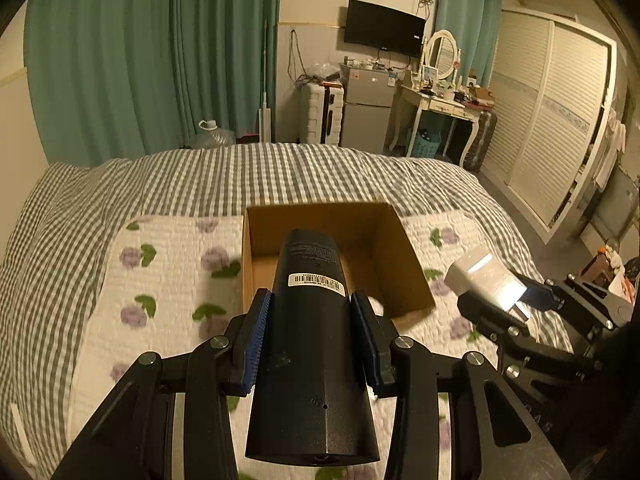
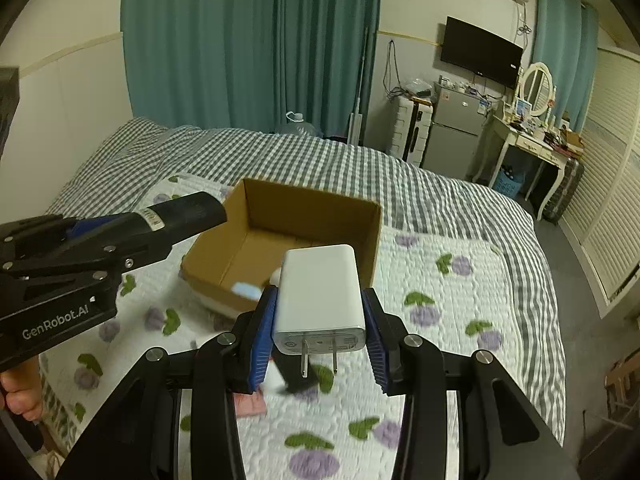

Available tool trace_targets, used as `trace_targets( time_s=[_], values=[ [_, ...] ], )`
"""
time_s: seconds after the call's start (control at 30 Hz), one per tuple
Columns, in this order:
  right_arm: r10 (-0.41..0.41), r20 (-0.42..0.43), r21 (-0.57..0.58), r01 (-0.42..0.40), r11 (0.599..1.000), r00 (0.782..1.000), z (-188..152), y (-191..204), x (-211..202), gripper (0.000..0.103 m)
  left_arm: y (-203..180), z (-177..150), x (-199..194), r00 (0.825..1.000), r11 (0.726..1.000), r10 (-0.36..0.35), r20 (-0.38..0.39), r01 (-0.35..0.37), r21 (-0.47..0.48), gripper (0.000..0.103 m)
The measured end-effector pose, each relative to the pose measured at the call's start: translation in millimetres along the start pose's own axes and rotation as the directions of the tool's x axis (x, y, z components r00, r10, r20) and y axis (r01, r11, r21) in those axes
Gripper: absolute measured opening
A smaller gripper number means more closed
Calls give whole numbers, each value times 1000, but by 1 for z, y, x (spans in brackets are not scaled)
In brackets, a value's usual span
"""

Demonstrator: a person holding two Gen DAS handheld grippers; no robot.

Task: Organize rigid objects
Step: 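Lower the black cylinder and white charger into the box and release both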

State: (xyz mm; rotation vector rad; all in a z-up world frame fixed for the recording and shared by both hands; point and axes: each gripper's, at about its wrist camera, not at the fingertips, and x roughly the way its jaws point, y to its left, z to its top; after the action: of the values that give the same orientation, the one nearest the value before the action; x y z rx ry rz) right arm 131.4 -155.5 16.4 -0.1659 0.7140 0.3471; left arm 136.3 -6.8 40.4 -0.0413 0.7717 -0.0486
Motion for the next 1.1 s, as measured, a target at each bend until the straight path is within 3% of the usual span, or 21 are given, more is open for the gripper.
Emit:
trace_targets(
  time_s=[0.33,0.67,1.0,1.07,1.1],
  values=[
    [24,-30,10,-24,1000,999,32,-15,77,40,2,29,78,999,999,26,-45,-24,34,41],
    [29,-82,14,-28,1000,996,36,-33,153,40,5,22,149,990,995,72,-121,-62,81,41],
    [38,-129,53,-31,998,991,23,-39,176,40,7,10,172,978,995,74,-195,-59,81,44],
    [19,-112,62,-12,998,994,25,-42,165,45,8,11,166,974,994,96,-206,-82,77,51],
    [13,-98,67,-7,998,995,27,-44,159,54,9,12,162,973,993,104,-205,-91,73,56]
  ],
)
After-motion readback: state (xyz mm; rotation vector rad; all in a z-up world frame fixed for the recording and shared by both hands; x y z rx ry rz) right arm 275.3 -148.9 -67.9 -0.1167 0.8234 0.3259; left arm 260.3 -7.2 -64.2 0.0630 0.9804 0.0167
